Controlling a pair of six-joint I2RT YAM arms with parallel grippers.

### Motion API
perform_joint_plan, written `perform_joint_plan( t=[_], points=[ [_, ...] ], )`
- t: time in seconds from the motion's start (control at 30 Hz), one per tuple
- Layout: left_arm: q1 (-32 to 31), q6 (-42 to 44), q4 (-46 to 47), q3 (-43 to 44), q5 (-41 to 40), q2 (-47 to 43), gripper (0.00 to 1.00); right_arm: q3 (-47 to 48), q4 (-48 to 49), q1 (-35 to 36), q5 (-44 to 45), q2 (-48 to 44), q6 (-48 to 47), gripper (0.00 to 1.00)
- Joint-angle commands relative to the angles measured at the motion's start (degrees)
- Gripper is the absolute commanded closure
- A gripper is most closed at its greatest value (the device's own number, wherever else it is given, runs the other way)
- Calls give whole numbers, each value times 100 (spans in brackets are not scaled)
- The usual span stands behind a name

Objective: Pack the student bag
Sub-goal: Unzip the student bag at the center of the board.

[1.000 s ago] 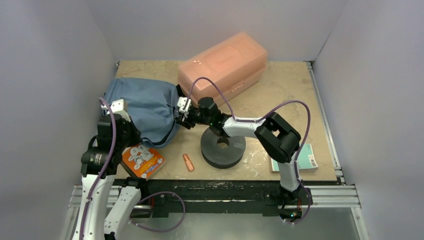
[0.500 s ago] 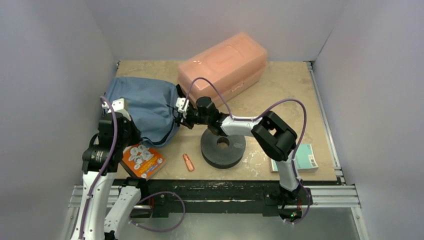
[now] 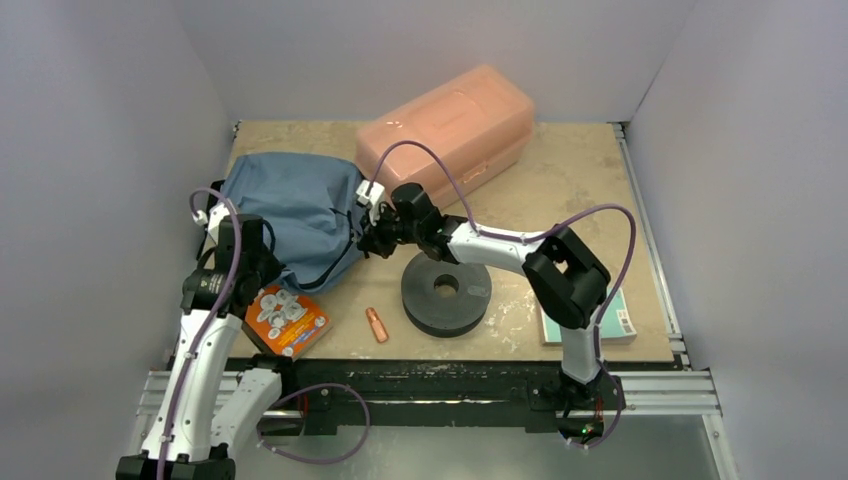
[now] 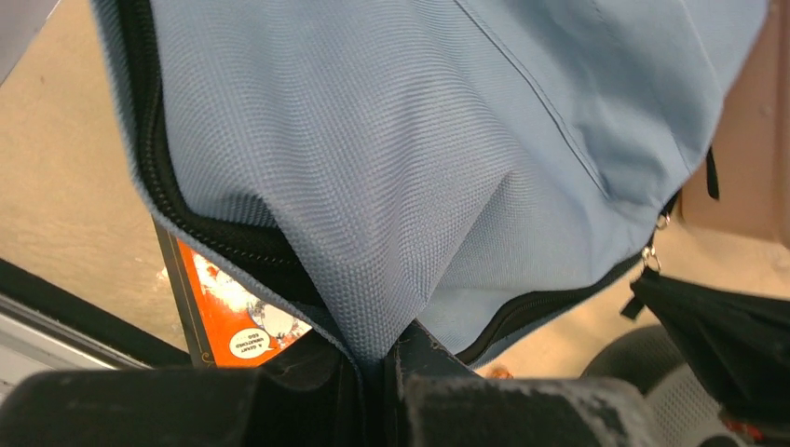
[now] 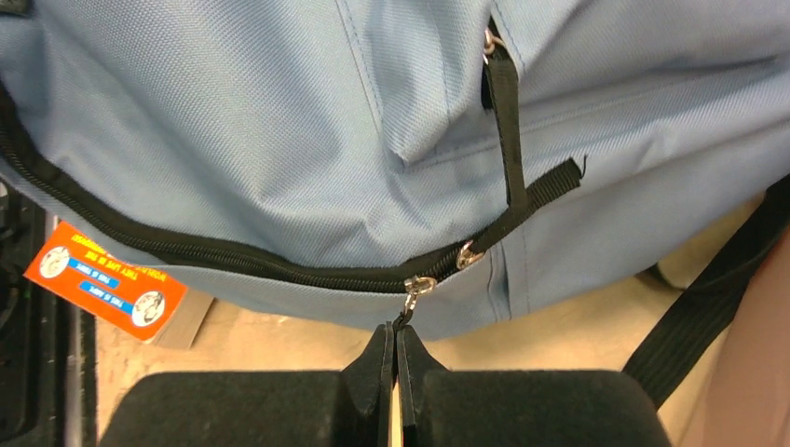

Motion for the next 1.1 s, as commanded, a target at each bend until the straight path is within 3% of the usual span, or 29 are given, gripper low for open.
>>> perform_joint_plan(
  t=[0.0,0.27,0.43,0.67,0.8,0.93,1.07],
  points=[
    [38,-860,657,-183,-910,-55,100,313,-893,112,-650,-160,615,100],
    [38,-1526,835,-678,-1051,-476,100,182,414,762,-2327,-131,2090,100],
    [38,-1435,1064,-853,-891,-758,100,202,173,659,-2365,-63,2029,100],
    [38,-856,708,-708,-399,-963,98,279,433,54,-2564,-119,3058,100],
    [38,-881,79,-428,-486,-1230,44,545,506,28,-2538,26,3474,100],
    [38,-1210,-665,29,-411,-1259,9,858,655,-50,-2389,199,3915,100],
    [38,-1222,-981,370,246,-1065,7,1278,535,-127,-2168,341,4106,100]
  ],
)
